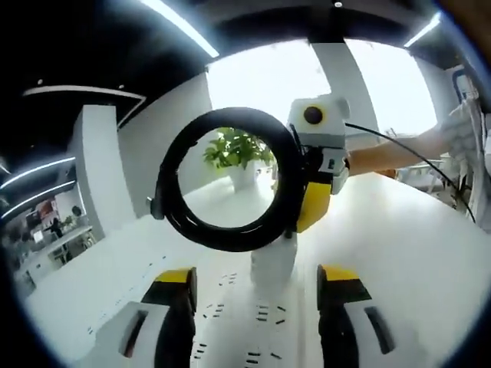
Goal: Straighten the power strip on the desk, plug the charger into it
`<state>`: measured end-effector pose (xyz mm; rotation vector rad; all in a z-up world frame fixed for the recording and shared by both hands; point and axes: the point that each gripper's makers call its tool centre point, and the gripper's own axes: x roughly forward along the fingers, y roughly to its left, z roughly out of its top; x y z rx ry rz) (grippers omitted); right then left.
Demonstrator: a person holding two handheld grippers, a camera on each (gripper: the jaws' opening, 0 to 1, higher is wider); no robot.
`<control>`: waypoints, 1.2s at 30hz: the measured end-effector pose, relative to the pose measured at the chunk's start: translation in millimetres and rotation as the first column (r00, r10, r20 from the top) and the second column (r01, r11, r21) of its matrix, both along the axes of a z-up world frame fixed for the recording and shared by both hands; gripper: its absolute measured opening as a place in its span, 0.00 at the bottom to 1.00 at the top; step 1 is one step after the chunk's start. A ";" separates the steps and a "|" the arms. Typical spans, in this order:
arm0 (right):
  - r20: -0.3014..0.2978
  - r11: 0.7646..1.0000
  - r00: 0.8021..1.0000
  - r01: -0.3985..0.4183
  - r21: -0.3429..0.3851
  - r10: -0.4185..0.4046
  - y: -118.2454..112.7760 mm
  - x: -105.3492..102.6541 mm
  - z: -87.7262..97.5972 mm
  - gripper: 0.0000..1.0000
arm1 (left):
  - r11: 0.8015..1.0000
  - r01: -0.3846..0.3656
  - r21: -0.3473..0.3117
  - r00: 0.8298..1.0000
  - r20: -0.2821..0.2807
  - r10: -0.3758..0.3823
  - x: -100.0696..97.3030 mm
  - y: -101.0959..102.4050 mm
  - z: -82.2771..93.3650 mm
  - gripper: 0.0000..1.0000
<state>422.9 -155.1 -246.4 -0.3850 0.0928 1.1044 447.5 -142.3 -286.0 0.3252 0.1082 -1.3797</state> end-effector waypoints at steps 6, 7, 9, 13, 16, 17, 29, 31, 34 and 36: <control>-0.001 1.000 1.000 0.005 -0.002 -0.005 -0.4 -0.2 0.1 0.03 | 0.995 -0.040 0.092 0.998 -0.046 0.044 4.6 14.5 -16.7 0.95; 0.002 1.000 1.000 0.006 -0.002 -0.006 -0.5 -0.1 0.1 0.03 | 0.993 -0.046 0.107 0.997 -0.057 0.052 4.8 16.8 -18.7 0.99; 0.002 1.000 1.000 0.008 0.005 -0.008 -0.7 0.5 0.4 0.03 | 0.990 -0.062 0.129 0.996 -0.063 0.070 7.9 19.5 -20.6 0.99; 0.001 1.000 1.000 0.011 0.012 -0.012 -0.5 0.0 0.5 0.03 | 0.973 -0.062 0.223 0.996 -0.049 0.074 8.7 31.9 -27.4 0.99; 0.001 1.000 1.000 0.011 0.009 -0.011 -0.3 0.3 0.6 0.03 | 0.950 -0.045 0.308 0.997 -0.052 0.064 8.1 43.3 -30.7 0.99; 0.001 1.000 1.000 0.011 0.008 -0.011 -0.3 0.5 0.6 0.03 | 0.940 -0.035 0.338 0.996 -0.062 0.059 7.0 47.0 -32.3 0.99; 0.005 1.000 1.000 0.013 0.007 -0.013 1.4 -0.9 0.5 0.03 | 0.789 0.036 0.613 0.987 -0.143 0.067 11.4 79.6 -48.5 0.90; 0.006 1.000 1.000 0.013 0.005 -0.013 1.5 -1.0 0.5 0.03 | 0.769 0.038 0.638 0.984 -0.159 0.083 14.6 83.6 -49.7 0.89; 0.008 1.000 1.000 0.013 0.002 -0.013 1.7 -1.2 0.5 0.03 | 0.746 0.045 0.664 0.976 -0.189 0.110 7.7 91.0 -51.5 0.81; 0.009 1.000 1.000 0.012 0.002 -0.012 1.8 -1.3 0.6 0.03 | 0.737 0.045 0.674 0.972 -0.199 0.122 5.1 94.5 -52.4 0.77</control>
